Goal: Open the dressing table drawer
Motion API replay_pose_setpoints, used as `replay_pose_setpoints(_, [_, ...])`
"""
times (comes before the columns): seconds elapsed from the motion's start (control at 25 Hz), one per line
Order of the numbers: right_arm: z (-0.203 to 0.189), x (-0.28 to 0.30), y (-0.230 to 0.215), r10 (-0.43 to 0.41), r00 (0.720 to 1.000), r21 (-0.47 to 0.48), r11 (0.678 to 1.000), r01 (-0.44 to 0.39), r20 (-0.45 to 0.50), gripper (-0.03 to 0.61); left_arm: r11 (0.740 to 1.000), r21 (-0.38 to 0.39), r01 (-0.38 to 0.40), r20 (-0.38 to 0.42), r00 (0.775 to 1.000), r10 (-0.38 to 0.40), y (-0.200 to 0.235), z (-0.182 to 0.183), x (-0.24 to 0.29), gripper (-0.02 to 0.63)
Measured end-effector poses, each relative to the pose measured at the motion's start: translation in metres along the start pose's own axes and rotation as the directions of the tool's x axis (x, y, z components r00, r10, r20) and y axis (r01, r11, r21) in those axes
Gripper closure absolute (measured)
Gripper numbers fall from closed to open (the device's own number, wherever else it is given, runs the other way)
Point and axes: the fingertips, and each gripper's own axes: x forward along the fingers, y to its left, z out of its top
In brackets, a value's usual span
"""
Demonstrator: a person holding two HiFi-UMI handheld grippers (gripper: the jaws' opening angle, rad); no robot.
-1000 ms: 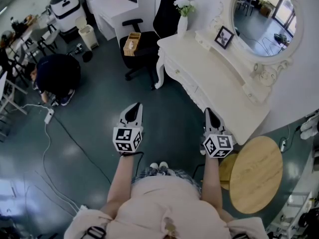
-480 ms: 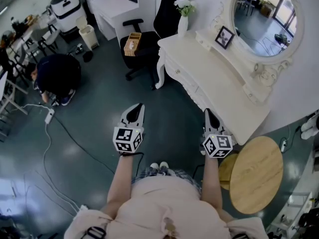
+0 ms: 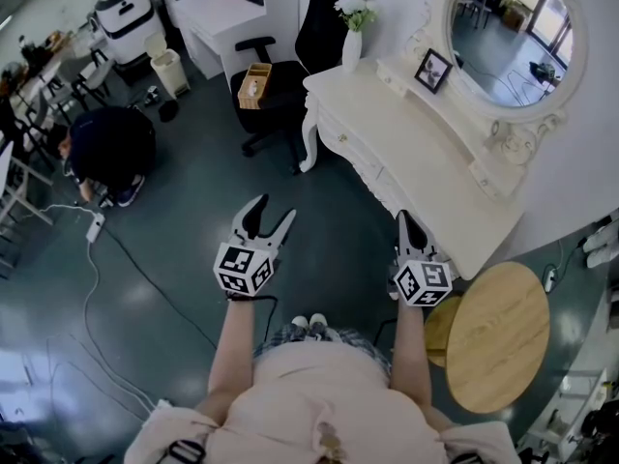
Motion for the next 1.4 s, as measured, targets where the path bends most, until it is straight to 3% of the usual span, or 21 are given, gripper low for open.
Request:
replay_pose_setpoints(0.08, [0.0,0.0,0.0,-0.002,1.0,0.0,1.0,0.002,-0.001,0.563,1.0,-0.017,-0.015,0.023,1.0,0.016,0.003,0.002,0.0,0.274])
replay_pose_setpoints(0.24, [-0.002,-0.003,0.0,-0.012,1.0,0.006,1.0,0.012,-0.003,0.563,0.998,-0.009,-0.062,0.056,0.997,0.062,0.011,0.008,-0.001,0.235])
replay_pose_setpoints(0.96, [-0.017,-0.017,-0.009,-0.127,0.992,0.035,0.991,0.126,0.005,0.563,0.999,0.004,0.034,0.002,0.999,-0.034,0.013,-0.008,0.027,0.23])
replay_pose_setpoints(1.4, [-0.018,0.033,-0.042,-0.152,0.988,0.049,0.987,0.151,0.009,0.563,0.998,-0.001,0.064,-0.023,0.998,-0.064,0.031,-0.015,0.085,0.232])
